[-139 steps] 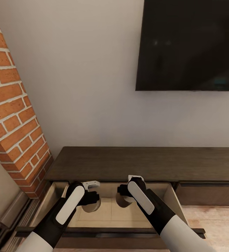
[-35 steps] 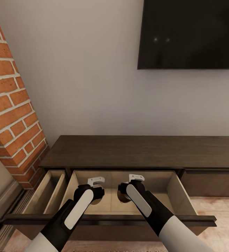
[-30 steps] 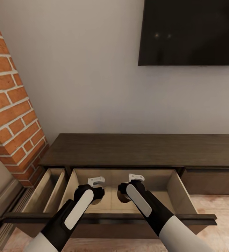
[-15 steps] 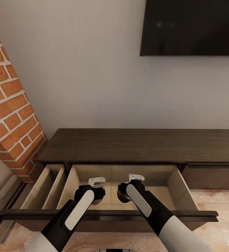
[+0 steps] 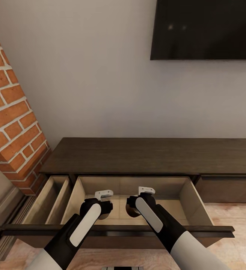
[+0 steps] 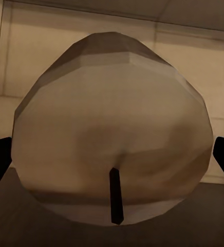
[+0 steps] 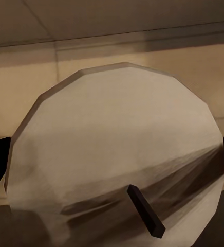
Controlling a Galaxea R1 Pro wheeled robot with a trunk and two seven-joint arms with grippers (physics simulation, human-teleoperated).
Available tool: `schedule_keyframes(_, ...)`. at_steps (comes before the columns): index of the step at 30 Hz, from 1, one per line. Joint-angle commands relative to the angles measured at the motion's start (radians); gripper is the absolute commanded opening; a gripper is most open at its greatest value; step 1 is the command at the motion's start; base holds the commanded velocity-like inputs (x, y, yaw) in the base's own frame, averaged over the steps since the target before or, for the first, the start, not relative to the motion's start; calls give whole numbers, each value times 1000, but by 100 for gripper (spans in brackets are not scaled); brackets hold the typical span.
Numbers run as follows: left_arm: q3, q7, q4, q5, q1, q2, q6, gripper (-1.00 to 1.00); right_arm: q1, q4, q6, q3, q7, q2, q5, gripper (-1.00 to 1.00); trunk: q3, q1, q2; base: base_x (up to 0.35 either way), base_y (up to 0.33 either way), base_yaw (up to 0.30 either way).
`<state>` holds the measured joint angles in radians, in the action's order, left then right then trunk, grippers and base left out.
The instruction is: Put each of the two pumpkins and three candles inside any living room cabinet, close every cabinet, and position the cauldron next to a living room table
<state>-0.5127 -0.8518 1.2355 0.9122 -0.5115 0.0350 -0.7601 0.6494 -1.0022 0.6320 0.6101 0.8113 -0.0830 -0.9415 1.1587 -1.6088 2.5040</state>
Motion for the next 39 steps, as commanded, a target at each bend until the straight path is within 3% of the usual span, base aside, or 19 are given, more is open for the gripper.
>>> schedule_keyframes(1,-1,-10,1,9,-1,0,-1,-100,1,-1,0,2,9,0,-8,-100,1,0,0,0,0,0)
schedule_keyframes(11,-1,-10,-8,11,-1,0,-1,-100,1,-1,1,2,9,0,-9,-100,1,0,0,0,0,0)
schedule_keyframes(12,-1,-10,-8,11,-1,0,-1,100,1,-1,1,2,9,0,-9,100,1,0,0,0,0,0)
schedule_keyframes(32,2,-10,3,11,-1,-1,-1,100,1,21,-1,2,7,-8,-7,100,1,0,0,0,0,0)
schedule_keyframes(39,2,-10,4,11,-1,0,-1,100,1,39,-3,2,3,-12,29,100,1,0,0,0,0,0)
